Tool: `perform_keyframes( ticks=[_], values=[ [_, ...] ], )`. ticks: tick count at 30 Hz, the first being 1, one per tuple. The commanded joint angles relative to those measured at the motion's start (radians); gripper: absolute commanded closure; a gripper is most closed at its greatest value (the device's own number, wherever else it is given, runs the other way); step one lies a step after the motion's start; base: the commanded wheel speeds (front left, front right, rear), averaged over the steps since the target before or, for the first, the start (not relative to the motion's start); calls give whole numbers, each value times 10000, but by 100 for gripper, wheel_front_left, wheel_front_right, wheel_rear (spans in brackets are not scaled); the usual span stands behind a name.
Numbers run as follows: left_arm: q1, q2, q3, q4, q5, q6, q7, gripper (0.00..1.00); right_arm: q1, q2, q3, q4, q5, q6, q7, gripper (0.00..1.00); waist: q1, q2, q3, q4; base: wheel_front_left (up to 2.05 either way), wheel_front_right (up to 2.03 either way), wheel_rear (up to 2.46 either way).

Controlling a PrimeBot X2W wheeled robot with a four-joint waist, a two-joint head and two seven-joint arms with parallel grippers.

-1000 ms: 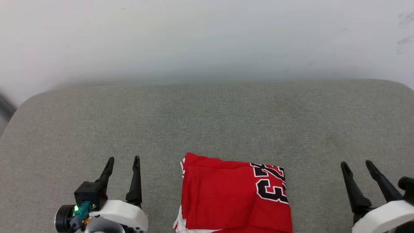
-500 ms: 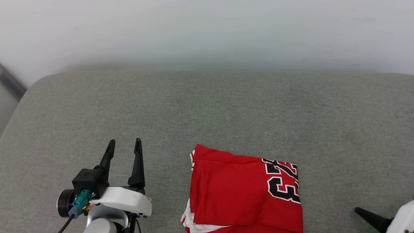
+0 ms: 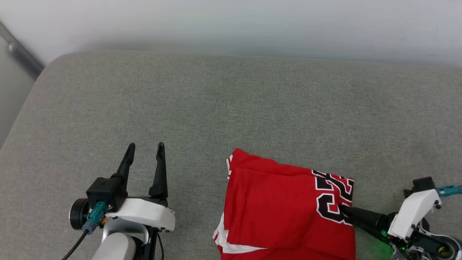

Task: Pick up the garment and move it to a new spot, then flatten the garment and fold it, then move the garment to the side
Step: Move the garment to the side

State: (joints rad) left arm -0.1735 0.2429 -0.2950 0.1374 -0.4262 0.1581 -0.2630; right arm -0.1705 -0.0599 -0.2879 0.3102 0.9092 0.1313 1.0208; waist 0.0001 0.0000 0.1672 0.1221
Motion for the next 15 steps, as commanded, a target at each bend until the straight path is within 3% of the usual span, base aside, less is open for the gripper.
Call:
perform_keyframes(
  ticks=[1,4,5,6,7,8,15],
  values=[
    [-128,-46,6,57,84,-73,-23,0,-125,149,281,442,369,-10,2,0,-1,0,81,100,0,0,0],
    [-181,-118,41,123,149,-143,-23,0,-324,156,657,959,870,-13,-170,0,-1,0,106,159,0,0,0],
    [-170,-138,56,149,186,-160,-23,0,-369,161,800,1115,932,-13,-245,11,-1,0,94,166,0,0,0],
    [-149,-163,66,173,204,-160,-23,0,-401,163,913,1231,993,-13,-317,57,-1,0,75,170,0,0,0],
    [-136,-183,77,200,204,-170,-23,0,-431,165,1034,1307,999,-13,-378,89,-1,0,59,172,0,0,0],
    [-126,-194,86,217,225,-195,-23,0,-482,163,1129,1322,950,-13,-452,100,-1,0,32,166,0,0,0],
    [74,-222,117,373,352,-298,-21,0,-742,-452,1957,773,270,-7,-1236,100,-1,0,-441,-136,0,0,0]
  ],
)
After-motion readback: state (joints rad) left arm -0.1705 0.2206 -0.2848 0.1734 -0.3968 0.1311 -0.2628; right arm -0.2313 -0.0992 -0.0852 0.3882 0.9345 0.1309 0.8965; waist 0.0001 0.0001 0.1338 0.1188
